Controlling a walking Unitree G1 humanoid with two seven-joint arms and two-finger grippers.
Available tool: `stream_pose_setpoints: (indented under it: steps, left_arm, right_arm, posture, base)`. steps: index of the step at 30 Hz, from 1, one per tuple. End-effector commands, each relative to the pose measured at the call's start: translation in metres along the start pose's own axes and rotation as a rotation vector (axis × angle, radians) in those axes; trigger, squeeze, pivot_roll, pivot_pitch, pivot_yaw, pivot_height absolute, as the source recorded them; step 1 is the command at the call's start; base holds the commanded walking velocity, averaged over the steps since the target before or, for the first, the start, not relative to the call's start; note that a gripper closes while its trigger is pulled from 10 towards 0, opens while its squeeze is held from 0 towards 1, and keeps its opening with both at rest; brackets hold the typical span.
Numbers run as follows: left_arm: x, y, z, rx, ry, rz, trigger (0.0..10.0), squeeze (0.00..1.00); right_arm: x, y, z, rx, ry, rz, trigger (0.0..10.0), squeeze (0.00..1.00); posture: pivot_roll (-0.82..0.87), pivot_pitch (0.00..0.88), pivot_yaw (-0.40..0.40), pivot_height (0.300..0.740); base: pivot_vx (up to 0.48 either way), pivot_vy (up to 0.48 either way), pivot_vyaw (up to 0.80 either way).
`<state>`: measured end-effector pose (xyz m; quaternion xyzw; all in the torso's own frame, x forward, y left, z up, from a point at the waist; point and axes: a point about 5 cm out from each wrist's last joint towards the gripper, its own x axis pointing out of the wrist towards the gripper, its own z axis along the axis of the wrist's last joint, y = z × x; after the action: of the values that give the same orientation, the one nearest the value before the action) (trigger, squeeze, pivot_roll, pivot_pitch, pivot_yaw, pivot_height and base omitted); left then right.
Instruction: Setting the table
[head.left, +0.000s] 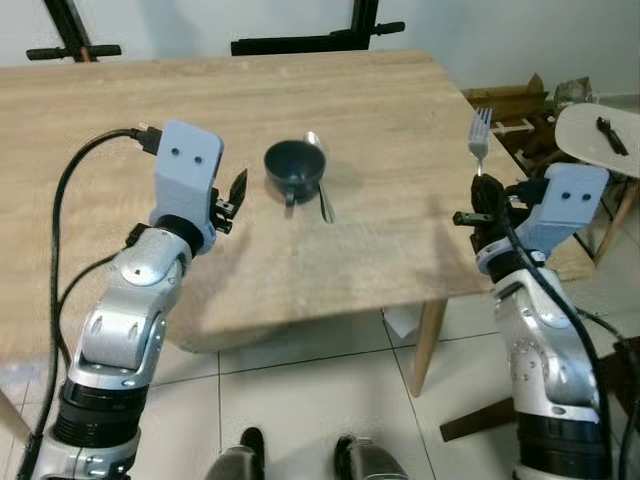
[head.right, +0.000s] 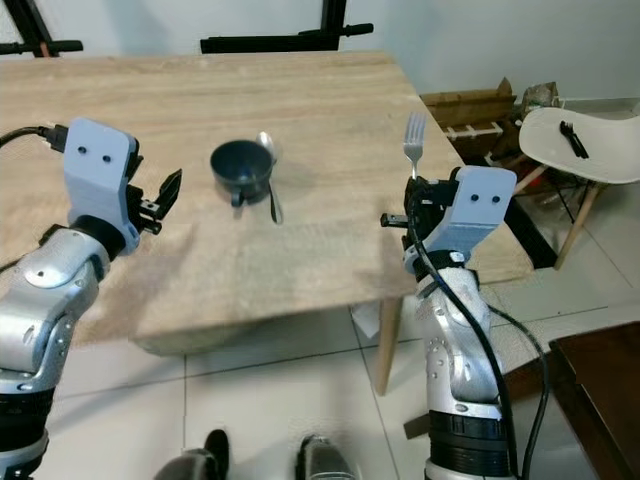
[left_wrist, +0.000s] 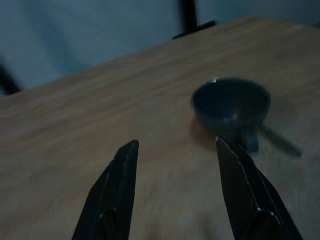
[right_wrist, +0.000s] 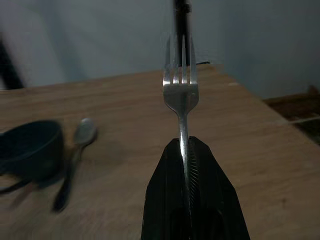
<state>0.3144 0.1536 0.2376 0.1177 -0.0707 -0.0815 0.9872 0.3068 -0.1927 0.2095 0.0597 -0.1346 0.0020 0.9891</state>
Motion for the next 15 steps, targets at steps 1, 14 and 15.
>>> stream_pose_setpoints:
  steps: [1,14,15]
  left_arm:
    - [-0.0003,0.0007,-0.0032,0.001,0.008,0.004,10.0,0.0]
    - [0.0016,0.0011,-0.0027,-0.002,0.003,0.003,10.0,0.0]
    - [0.002,0.0011,-0.0027,-0.003,0.003,0.003,10.0,0.0]
  right_arm:
    - [-0.0021,-0.0016,-0.0004,-0.01,0.005,-0.005,10.0,0.0]
    - [-0.0028,-0.003,-0.0003,-0.013,0.005,-0.009,10.0,0.0]
    - [-0.0028,-0.0032,-0.0004,-0.013,0.005,-0.01,10.0,0.0]
  posture:
    - [-0.08,0.056,0.041,0.74]
    - [-0.08,0.054,0.045,0.74]
    - [-0.08,0.054,0.046,0.74]
  base:
    - [-0.431,0.0,0.0]
    - [-0.432,0.0,0.0]
    - [-0.424,0.0,0.0]
